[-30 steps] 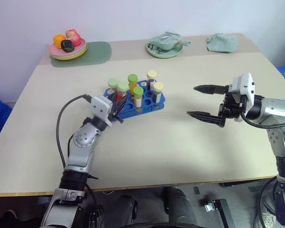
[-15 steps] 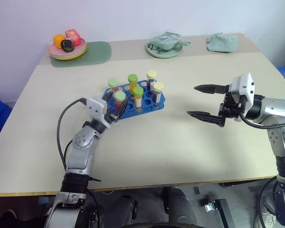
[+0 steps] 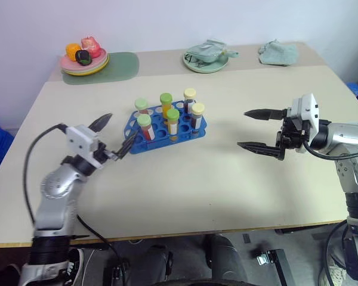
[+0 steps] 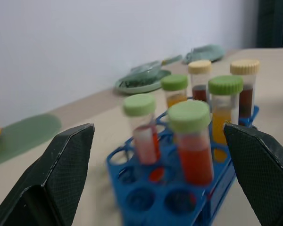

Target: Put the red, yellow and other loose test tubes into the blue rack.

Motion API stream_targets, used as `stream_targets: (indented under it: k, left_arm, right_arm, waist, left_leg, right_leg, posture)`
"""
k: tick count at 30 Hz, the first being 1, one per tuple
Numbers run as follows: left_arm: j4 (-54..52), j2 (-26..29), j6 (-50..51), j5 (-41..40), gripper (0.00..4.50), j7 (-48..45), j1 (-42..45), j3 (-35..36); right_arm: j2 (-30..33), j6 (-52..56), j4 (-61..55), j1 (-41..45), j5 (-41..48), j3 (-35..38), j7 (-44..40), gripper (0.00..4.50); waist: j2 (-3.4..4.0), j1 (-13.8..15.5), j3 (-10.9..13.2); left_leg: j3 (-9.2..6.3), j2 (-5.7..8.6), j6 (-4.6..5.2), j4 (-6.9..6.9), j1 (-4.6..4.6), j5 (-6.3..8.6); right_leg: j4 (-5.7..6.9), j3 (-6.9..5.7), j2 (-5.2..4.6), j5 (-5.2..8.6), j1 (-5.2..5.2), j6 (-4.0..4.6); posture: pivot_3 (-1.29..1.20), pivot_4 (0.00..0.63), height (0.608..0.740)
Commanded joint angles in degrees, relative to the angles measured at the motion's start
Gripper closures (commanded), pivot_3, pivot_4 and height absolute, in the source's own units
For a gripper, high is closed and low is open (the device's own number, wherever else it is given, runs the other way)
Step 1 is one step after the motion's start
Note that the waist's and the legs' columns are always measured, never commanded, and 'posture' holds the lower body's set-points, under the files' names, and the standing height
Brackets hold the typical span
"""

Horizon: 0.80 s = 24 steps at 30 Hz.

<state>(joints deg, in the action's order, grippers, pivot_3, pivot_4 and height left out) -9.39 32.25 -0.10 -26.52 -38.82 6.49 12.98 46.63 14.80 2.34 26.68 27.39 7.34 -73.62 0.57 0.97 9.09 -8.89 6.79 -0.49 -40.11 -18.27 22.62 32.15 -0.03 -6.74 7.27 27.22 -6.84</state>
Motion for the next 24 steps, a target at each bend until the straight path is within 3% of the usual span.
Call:
stream_targets:
  k: [1, 6, 10, 15, 24]
  left_arm:
    - [-3.4, 6.6, 5.7, -7.2, 0.05, -6.4, -0.2, 5.7]
    - [-2.8, 16.4, 15.7, -14.4, 0.05, -17.5, -1.5, 8.2]
    - [-2.2, 19.0, 16.6, -13.6, 0.05, -22.1, -0.3, 7.1]
    - [-0.8, 18.4, 18.5, -12.9, 0.05, -23.3, 5.7, 4.1]
    - [0.9, 12.5, 16.4, -8.5, 0.05, -21.7, 10.7, -0.7]
  right_arm:
    - [1.7, -1.7, -0.5, -1.8, 0.9, 2.4, -1.8, 0.0]
    - [3.0, -2.0, -0.2, -3.8, 0.9, 3.0, -2.9, 0.0]
    - [3.6, -2.6, 0.5, -3.5, -0.1, 2.8, -2.8, 0.0]
    - [5.4, -1.0, -0.1, -3.3, 0.6, 4.1, -2.1, 0.0]
    - [7.6, 0.4, -3.3, -6.6, 1.1, 7.0, 0.2, 0.0]
  waist:
    - [0.0, -0.1, 0.0]
    - [0.06, -0.4, 0.0]
    - [0.07, -0.4, 0.0]
    - [0.05, -0.2, 0.0]
    - [0.06, -0.3, 0.0]
  left_leg:
    - [-0.01, 0.0, 0.01, 0.0, 0.0, 0.0]
    - [0.02, -0.01, 0.04, 0.07, 0.02, 0.02]
    - [0.05, -0.05, 0.03, 0.08, 0.03, 0.02]
    - [0.05, -0.03, 0.04, 0.02, 0.0, 0.02]
    - [0.08, -0.06, 0.03, 0.06, 0.0, 0.02]
  right_leg:
    - [0.0, 0.0, 0.0, 0.0, -0.01, 0.0]
    - [0.03, 0.0, 0.03, 0.01, 0.03, 0.0]
    - [0.02, 0.0, 0.07, 0.01, 0.03, 0.01]
    - [0.02, -0.01, 0.03, 0.01, 0.0, 0.01]
    - [0.01, 0.0, 0.05, 0.0, 0.05, 0.01]
  posture:
    - [0.0, 0.15, 0.74]
    - [0.0, 0.15, 0.74]
    - [0.0, 0.15, 0.74]
    - [0.0, 0.15, 0.74]
    - [0.0, 0.15, 0.74]
